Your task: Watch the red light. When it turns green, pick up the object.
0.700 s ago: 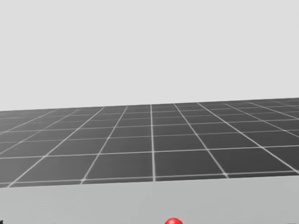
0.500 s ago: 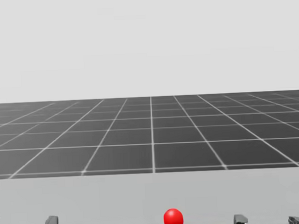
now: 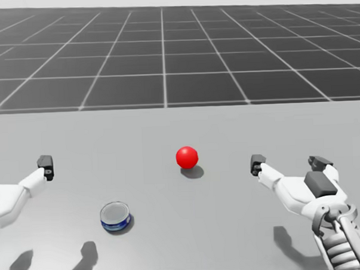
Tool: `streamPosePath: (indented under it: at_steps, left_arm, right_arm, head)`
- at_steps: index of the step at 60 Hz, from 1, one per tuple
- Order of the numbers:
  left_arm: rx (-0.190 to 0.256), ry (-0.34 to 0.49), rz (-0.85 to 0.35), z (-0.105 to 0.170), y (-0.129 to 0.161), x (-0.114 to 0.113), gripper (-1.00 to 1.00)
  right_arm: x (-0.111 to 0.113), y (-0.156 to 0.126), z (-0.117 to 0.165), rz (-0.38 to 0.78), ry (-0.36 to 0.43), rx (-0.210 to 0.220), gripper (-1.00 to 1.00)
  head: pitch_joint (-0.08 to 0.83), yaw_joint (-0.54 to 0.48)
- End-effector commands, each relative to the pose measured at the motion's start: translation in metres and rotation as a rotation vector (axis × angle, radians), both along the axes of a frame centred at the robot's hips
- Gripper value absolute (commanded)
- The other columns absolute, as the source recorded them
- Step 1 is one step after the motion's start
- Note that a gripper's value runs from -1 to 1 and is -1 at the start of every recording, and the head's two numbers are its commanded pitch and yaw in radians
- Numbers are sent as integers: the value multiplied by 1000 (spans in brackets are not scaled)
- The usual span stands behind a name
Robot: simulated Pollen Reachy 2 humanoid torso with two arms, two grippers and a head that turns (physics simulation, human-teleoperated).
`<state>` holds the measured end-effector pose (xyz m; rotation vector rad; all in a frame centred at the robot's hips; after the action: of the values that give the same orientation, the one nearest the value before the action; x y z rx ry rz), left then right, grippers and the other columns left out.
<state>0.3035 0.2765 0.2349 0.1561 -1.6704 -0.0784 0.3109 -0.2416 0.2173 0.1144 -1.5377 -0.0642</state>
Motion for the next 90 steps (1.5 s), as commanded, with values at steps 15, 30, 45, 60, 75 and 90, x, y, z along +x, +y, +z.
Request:
streamPosePath:
  at_steps: [15,30,45,60,75,90]
  left_arm:
    - [0,-10,-4,3,-1,-2,-1000]
    - [2,-10,-3,2,-1,-3,-1000]
    - [2,-8,-3,2,-1,-2,-1000]
    - [5,-8,-6,2,-1,-2,-1000]
    - [4,-10,-4,2,-1,-2,-1000]
    - [2,-11,-3,3,-1,-2,-1000]
  right_arm:
    - [0,4,-5,5,7,6,-1000]
    - [0,5,-4,8,6,3,-1000]
    - [0,5,-4,10,8,4,-1000]
    - [0,5,-4,12,9,3,-1000]
    - [0,5,-4,13,9,2,-1000]
    - [0,6,-4,18,10,-1,-1000]
  head:
    - [466,-60]
    - [467,-60]
    - [470,-62]
    - [469,-61]
    - [474,-59]
    - [558,17]
